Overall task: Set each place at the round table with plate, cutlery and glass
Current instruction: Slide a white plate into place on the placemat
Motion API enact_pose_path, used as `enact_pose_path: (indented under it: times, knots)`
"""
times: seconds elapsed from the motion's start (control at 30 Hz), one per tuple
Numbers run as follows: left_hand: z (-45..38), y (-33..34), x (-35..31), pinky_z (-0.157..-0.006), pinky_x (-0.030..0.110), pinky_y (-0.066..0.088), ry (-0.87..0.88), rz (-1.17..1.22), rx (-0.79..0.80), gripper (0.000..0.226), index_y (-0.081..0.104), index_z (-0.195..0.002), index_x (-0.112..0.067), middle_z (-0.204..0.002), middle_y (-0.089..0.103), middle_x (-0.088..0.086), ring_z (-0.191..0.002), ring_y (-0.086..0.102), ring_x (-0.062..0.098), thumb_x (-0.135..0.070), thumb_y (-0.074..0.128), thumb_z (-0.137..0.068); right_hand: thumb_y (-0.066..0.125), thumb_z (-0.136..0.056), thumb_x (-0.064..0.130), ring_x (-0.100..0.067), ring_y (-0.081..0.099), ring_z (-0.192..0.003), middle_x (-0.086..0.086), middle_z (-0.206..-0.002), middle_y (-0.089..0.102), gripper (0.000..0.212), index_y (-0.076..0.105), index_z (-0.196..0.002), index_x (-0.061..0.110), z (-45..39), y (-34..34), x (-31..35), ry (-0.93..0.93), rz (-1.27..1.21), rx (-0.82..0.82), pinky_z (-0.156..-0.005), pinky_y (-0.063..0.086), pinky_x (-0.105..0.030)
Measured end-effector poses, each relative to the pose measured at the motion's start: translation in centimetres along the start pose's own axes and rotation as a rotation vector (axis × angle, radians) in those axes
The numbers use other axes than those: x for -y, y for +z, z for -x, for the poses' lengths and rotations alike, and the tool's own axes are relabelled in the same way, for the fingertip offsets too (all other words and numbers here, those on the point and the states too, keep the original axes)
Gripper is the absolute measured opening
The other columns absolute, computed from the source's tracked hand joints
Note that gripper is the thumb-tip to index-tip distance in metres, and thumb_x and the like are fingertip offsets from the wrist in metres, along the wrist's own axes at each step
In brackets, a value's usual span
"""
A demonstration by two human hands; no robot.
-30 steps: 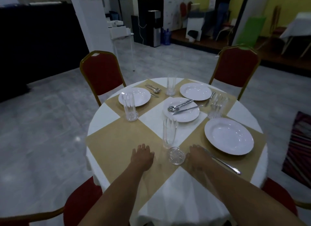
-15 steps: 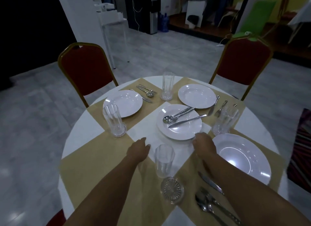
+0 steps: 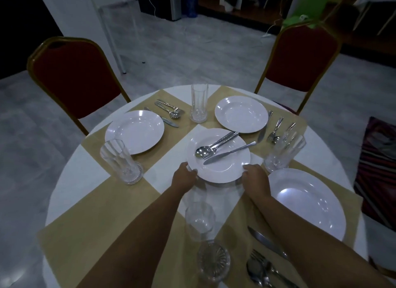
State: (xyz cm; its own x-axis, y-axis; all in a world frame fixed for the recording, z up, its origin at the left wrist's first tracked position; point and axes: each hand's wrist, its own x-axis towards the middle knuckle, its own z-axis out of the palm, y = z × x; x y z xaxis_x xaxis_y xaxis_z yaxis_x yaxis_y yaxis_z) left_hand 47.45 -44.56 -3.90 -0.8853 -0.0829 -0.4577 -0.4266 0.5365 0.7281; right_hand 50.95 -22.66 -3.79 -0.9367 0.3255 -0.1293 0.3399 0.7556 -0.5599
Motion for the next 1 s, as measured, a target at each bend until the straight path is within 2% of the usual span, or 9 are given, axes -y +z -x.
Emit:
enact_pose_path:
  times: [0.1,0.2,0.33,0.4,0.47,0.57,0.67,0.9,1.0]
  knots:
    - [-1.0,0.0,0.1,-0.082,0.036,0.053,-0.061,0.111,0.013,0.059,0.044,-0.132,-0.013,-0.104,0.07,0.011,-0.095,0.067,0.026,-0.028,0.066,-0.079,0.048,-0.091,0.003,-0.031,0.059,-0.108,-0.018,-0.112,0.065,0.034,0.067,-0.119,0.003,0.5,0.4,0.4,0.034,-0.04,-0.032,-0.087,0.046,-0.031]
    - [-1.2,0.0,-0.1,-0.069,0.035,0.055,-0.107,0.231,0.049,0.062,0.038,-0.125,-0.013,-0.105,0.066,0.016,-0.081,0.066,0.026,-0.021,0.074,-0.077,0.048,-0.091,0.004,-0.031,0.059,-0.11,-0.016,-0.116,0.065,0.034,0.067,-0.119,0.004,1.1,1.0,0.8,0.079,-0.071,-0.046,-0.087,0.044,-0.03]
    - [-1.3,0.0,-0.3,-0.072,0.039,0.057,-0.162,0.346,0.101,0.058,0.028,-0.115,-0.018,-0.107,0.058,0.015,-0.079,0.064,0.026,-0.013,0.074,-0.079,0.048,-0.092,0.004,-0.028,0.059,-0.116,-0.012,-0.124,0.065,0.034,0.067,-0.121,0.005,1.7,1.4,1.1,0.131,-0.131,-0.062,-0.094,0.043,-0.027]
    - [-1.6,0.0,-0.3,-0.079,0.041,0.058,-0.157,0.353,0.084,0.053,0.029,-0.113,-0.018,-0.109,0.056,0.016,-0.092,0.065,0.031,-0.008,0.07,-0.081,0.048,-0.094,0.005,-0.026,0.06,-0.115,-0.01,-0.124,0.066,0.033,0.068,-0.12,0.007,1.9,1.4,1.3,0.128,-0.112,-0.065,-0.094,0.044,-0.027]
    - [-2.0,-0.2,-0.4,-0.083,0.044,0.057,-0.143,0.352,0.048,0.048,0.03,-0.113,-0.018,-0.111,0.055,0.017,-0.101,0.063,0.035,-0.005,0.065,-0.083,0.049,-0.094,0.007,-0.027,0.063,-0.109,-0.009,-0.117,0.07,0.03,0.071,-0.114,0.007,2.1,1.4,1.7,0.104,-0.077,-0.079,-0.089,0.047,-0.029]
    - [-2.6,-0.9,-0.4,-0.083,0.045,0.057,-0.098,0.302,0.005,0.045,0.036,-0.122,-0.016,-0.11,0.058,0.018,-0.097,0.063,0.035,-0.007,0.059,-0.085,0.049,-0.095,0.015,-0.029,0.067,-0.091,-0.011,-0.093,0.074,0.029,0.075,-0.092,0.003,2.5,2.0,2.1,0.056,-0.023,-0.074,-0.079,0.051,-0.033]
    - [-3.2,-1.8,-0.6,-0.088,0.045,0.054,-0.045,0.205,-0.036,0.048,0.042,-0.131,-0.016,-0.112,0.061,0.014,-0.099,0.062,0.032,-0.009,0.055,-0.085,0.046,-0.094,0.02,-0.026,0.061,-0.073,-0.007,-0.073,0.066,0.033,0.066,-0.07,0.008,2.7,2.4,2.7,0.002,0.098,-0.038,-0.063,0.043,-0.03]
    - [-4.9,-3.6,-1.0,-0.112,0.036,0.034,0.058,-0.017,-0.051,0.055,0.04,-0.145,-0.015,-0.146,0.046,0.01,-0.132,0.044,0.028,-0.003,0.042,-0.091,0.046,-0.094,0.019,-0.029,0.061,-0.092,-0.009,-0.095,0.068,0.028,0.072,-0.092,0.009,-2.0,0.4,4.9,-0.059,0.095,-0.183,-0.07,0.043,-0.032]
    - [-5.6,-4.1,-1.4,-0.113,0.03,0.028,0.092,-0.117,-0.059,0.057,0.036,-0.147,-0.013,-0.151,0.039,0.01,-0.138,0.037,0.026,0.0,0.04,-0.093,0.047,-0.09,0.009,-0.03,0.057,-0.102,-0.01,-0.102,0.067,0.026,0.073,-0.097,0.008,-4.8,-0.6,5.4,-0.11,0.034,-0.247,-0.076,0.047,-0.035]
